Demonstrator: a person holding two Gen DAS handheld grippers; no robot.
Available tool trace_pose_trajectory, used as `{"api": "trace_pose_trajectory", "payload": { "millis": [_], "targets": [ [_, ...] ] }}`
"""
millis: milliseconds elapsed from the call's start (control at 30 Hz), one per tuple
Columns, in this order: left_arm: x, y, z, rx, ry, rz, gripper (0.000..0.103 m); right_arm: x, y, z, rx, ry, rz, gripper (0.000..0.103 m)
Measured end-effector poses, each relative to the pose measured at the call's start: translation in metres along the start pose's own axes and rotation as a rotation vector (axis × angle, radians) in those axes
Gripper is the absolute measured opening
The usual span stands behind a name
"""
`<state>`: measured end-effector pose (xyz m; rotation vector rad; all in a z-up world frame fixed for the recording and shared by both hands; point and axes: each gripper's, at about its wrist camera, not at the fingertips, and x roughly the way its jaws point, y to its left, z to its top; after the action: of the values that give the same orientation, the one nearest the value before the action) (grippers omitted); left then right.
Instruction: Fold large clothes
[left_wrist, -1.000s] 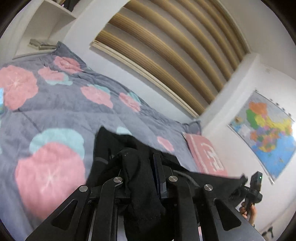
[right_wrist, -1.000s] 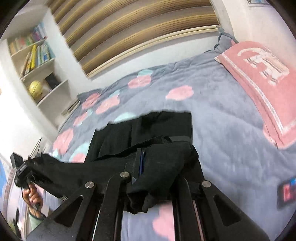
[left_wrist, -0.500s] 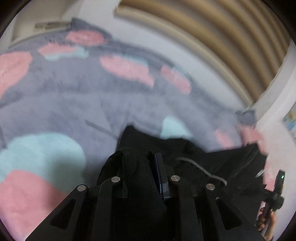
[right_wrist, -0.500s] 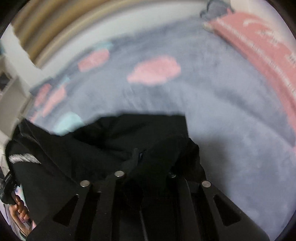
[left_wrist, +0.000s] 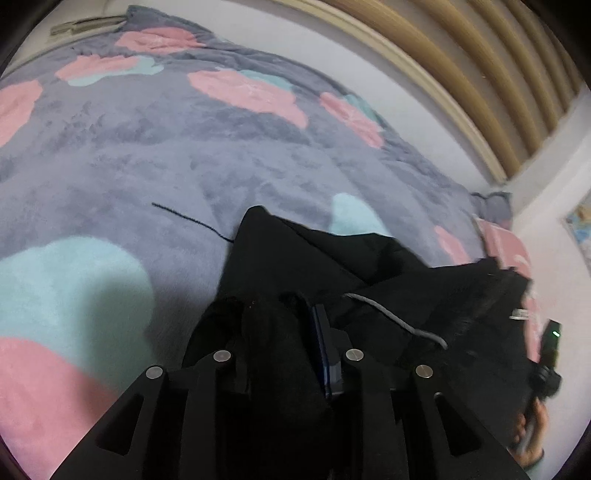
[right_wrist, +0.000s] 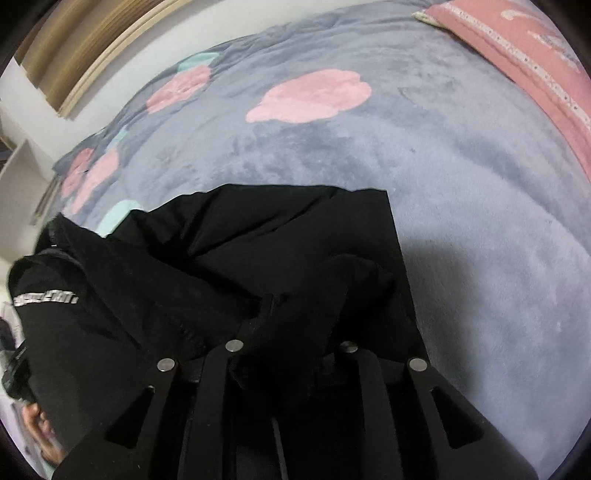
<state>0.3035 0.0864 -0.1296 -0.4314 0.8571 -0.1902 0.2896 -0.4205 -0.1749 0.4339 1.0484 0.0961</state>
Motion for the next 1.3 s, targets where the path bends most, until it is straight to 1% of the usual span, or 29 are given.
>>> {"api": "trace_pose_trajectory", "payload": {
  "millis": [67,100,133,167,200,267,300,333,367,400,467,600,633,667,700,800,867,933,967,1000,1033,1067,1100,1133,1167,1200,1267,1300],
  "targets": [
    [-0.025,-0.004,0.002,0.042,-0.016,-0.054,0.03,-0.018,-0.002,0.0,-0.007,0.015,-0.008,0.026],
    [-0.044,-0.005,0.004,0.065,-0.018,-0.098,0.036,-0.032,-0.002,0.001,-0.013,0.017,-0.001,0.03],
    [-0.061,-0.005,0.006,0.08,-0.02,-0.125,0.045,-0.044,-0.002,0.001,-0.021,0.015,0.014,0.036],
    [-0.076,-0.004,0.008,0.092,-0.024,-0.146,0.05,-0.058,-0.003,0.001,-0.025,0.011,0.04,0.039],
    [-0.091,-0.001,0.011,0.1,-0.032,-0.175,0.058,-0.071,-0.005,0.0,-0.022,0.007,0.08,0.044],
    [-0.125,0.009,0.016,0.1,-0.069,-0.254,0.061,-0.099,-0.013,-0.003,0.0,-0.014,0.174,0.056],
    [-0.14,0.014,0.017,0.098,-0.101,-0.278,0.065,-0.112,-0.018,-0.004,0.012,-0.036,0.198,0.071],
    [-0.148,0.016,0.019,0.101,-0.124,-0.28,0.073,-0.125,-0.022,-0.006,0.019,-0.074,0.199,0.084],
    [-0.157,0.017,0.019,0.111,-0.159,-0.266,0.077,-0.136,-0.023,-0.007,0.013,-0.118,0.18,0.087],
    [-0.16,0.015,0.021,0.123,-0.185,-0.243,0.08,-0.142,-0.022,-0.008,-0.008,-0.15,0.153,0.087],
    [-0.149,0.01,0.025,0.132,-0.173,-0.202,0.08,-0.136,-0.012,-0.006,-0.073,-0.157,0.084,0.087],
    [-0.098,-0.001,0.031,0.142,-0.089,-0.094,0.08,-0.104,0.005,-0.005,-0.191,-0.154,-0.008,0.086],
    [-0.082,-0.002,0.035,0.139,-0.069,-0.075,0.08,-0.095,0.007,-0.005,-0.222,-0.163,-0.042,0.086],
    [-0.074,-0.001,0.037,0.13,-0.061,-0.072,0.08,-0.084,0.007,-0.002,-0.248,-0.171,-0.073,0.086],
    [-0.064,0.003,0.041,0.113,-0.053,-0.077,0.08,-0.076,0.001,0.0,-0.252,-0.17,-0.078,0.086],
    [-0.042,0.012,0.052,0.063,-0.022,-0.112,0.08,-0.05,-0.02,0.011,-0.213,-0.141,-0.041,0.086],
    [-0.025,0.013,0.061,0.055,0.02,-0.135,0.08,-0.035,-0.033,0.02,-0.185,-0.124,-0.018,0.086],
    [-0.012,0.013,0.067,0.062,0.042,-0.119,0.08,-0.022,-0.041,0.028,-0.162,-0.107,0.009,0.086],
    [-0.006,0.012,0.069,0.066,0.05,-0.108,0.08,-0.015,-0.045,0.033,-0.152,-0.095,0.037,0.086],
    [0.001,0.012,0.071,0.064,0.06,-0.113,0.08,-0.011,-0.045,0.035,-0.146,-0.084,0.054,0.086],
    [0.006,0.012,0.072,0.062,0.071,-0.129,0.08,-0.008,-0.045,0.036,-0.147,-0.069,0.074,0.084],
    [0.012,0.01,0.073,0.055,0.08,-0.152,0.08,-0.005,-0.041,0.036,-0.161,-0.066,0.09,0.075],
    [0.015,0.008,0.072,0.057,0.071,-0.17,0.076,-0.005,-0.035,0.034,-0.194,-0.073,0.09,0.048],
    [0.015,0.004,0.07,0.068,0.067,-0.175,0.042,-0.006,-0.028,0.032,-0.23,-0.089,0.046,0.027],
    [0.014,0.0,0.068,0.082,0.071,-0.153,0.016,-0.01,-0.021,0.028,-0.267,-0.115,0.003,0.022],
    [0.011,-0.004,0.066,0.094,0.06,-0.122,0.007,-0.016,-0.015,0.024,-0.295,-0.146,-0.01,0.018],
    [-0.011,-0.013,0.061,0.129,-0.021,-0.078,0.007,-0.035,-0.003,0.017,-0.344,-0.218,-0.061,0.015],
    [-0.022,-0.014,0.061,0.126,-0.05,-0.074,0.007,-0.043,0.001,0.017,-0.357,-0.243,-0.085,0.014]
  ]
}}
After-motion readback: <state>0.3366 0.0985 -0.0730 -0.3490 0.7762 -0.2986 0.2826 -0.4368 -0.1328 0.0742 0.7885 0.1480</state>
